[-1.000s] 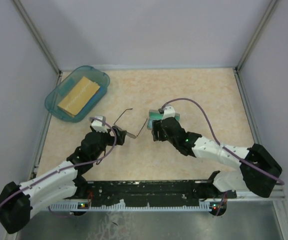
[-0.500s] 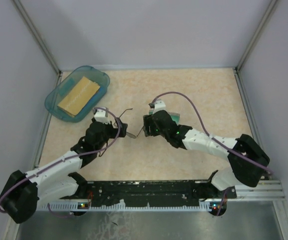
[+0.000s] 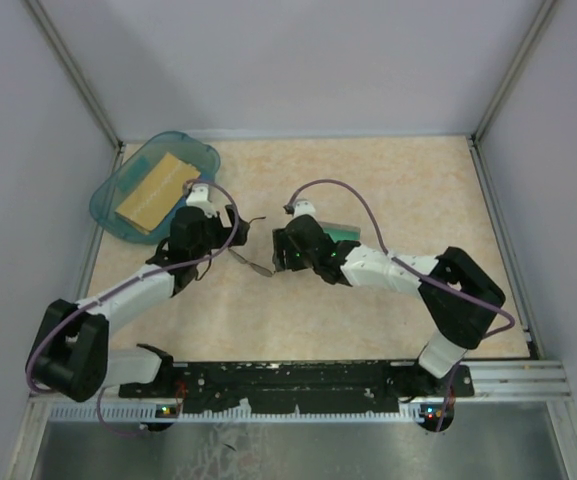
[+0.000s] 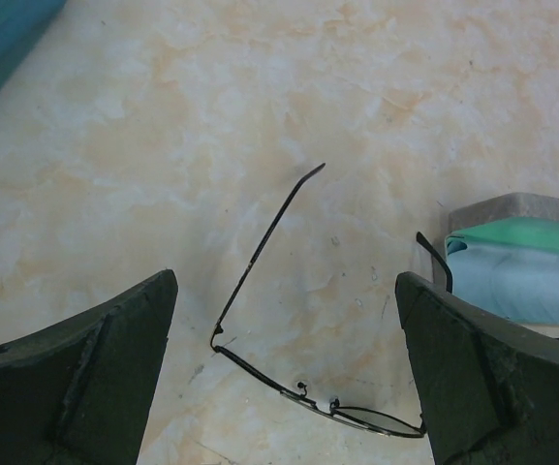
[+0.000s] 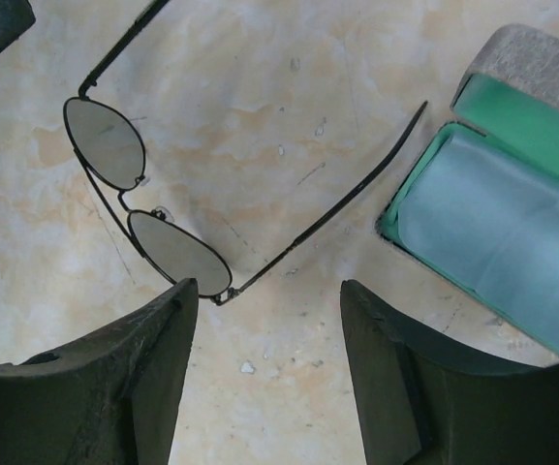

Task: Organize the sunglasses
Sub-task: Fold the sunglasses at the center of the board.

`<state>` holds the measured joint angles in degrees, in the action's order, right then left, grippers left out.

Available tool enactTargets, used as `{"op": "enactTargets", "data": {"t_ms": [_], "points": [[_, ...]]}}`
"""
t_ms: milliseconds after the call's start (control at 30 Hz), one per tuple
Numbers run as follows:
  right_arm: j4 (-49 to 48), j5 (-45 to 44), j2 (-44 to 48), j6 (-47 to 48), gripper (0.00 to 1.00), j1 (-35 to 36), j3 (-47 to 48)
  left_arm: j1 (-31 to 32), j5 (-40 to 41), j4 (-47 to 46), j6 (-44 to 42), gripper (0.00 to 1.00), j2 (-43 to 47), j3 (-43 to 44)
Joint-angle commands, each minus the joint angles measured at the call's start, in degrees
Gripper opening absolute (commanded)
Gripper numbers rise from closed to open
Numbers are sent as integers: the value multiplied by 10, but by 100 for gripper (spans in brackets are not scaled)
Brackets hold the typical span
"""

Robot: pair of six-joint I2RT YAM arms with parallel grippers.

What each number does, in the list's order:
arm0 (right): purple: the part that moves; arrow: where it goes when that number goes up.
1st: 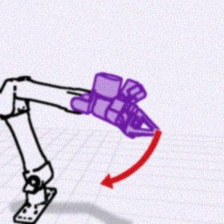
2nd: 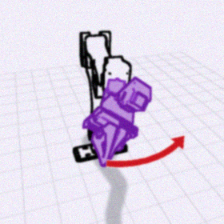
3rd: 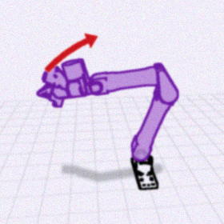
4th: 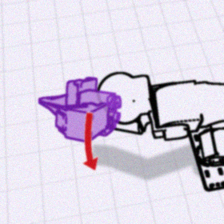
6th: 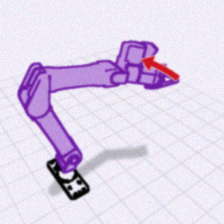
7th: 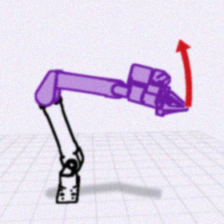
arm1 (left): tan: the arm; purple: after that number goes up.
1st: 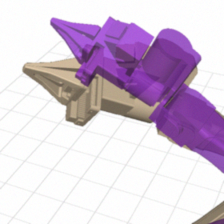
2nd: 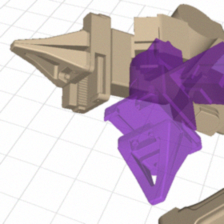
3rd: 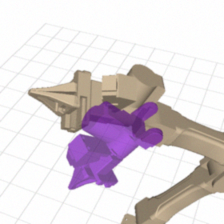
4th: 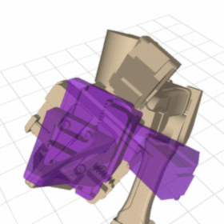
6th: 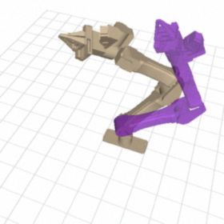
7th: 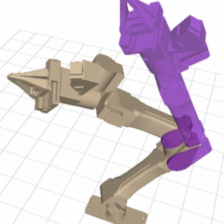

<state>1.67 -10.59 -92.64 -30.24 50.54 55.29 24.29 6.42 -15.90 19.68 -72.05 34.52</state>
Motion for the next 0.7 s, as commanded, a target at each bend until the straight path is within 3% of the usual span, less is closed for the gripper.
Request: {"op": "enactTargets", "data": {"t_ms": [0,667], "points": [[-11,8,-35,-27,61,5,35,-16,-54,-26,7,100,-31,22],[-1,14,-129,-44,61,-8,111,-30,-88,-55,11,100,-80,41]]}}
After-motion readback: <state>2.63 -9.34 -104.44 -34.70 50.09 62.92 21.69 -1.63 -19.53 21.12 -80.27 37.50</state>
